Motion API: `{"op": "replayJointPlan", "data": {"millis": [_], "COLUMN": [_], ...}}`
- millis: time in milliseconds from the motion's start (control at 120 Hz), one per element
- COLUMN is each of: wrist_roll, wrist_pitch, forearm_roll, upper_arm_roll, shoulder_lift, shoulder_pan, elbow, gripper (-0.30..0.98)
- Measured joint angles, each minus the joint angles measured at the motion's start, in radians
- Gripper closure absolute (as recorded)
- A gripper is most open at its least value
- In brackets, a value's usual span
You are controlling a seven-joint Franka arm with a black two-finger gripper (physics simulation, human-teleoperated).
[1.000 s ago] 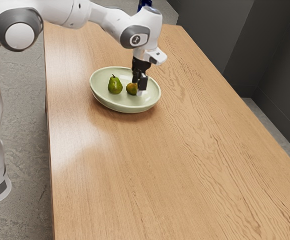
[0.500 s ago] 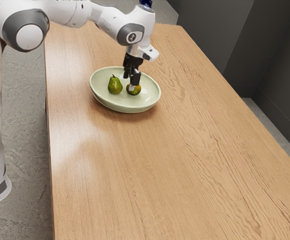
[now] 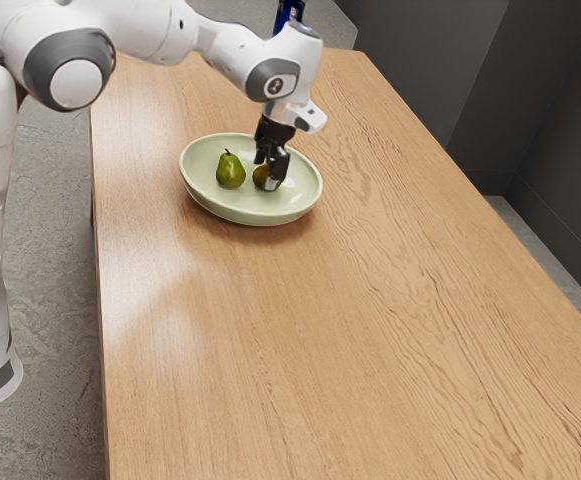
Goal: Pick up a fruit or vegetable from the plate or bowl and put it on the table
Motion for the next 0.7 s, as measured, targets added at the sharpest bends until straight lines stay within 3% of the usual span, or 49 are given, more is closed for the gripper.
{"op": "replayJointPlan", "data": {"millis": [217, 508, 700], "wrist_roll": [0.001, 0.001, -0.004], "wrist_pitch": [0.002, 0.001, 0.003], "forearm_roll": [-0.005, -0.013, -0.005], "upper_arm_roll": [-0.002, -0.004, -0.005], "shoulder_lift": [0.031, 0.033, 0.032], "shoulder_pan": [0.000, -0.002, -0.004], "elbow": [0.024, 0.030, 0.041], "gripper": [0.01, 0.31, 0.36]}}
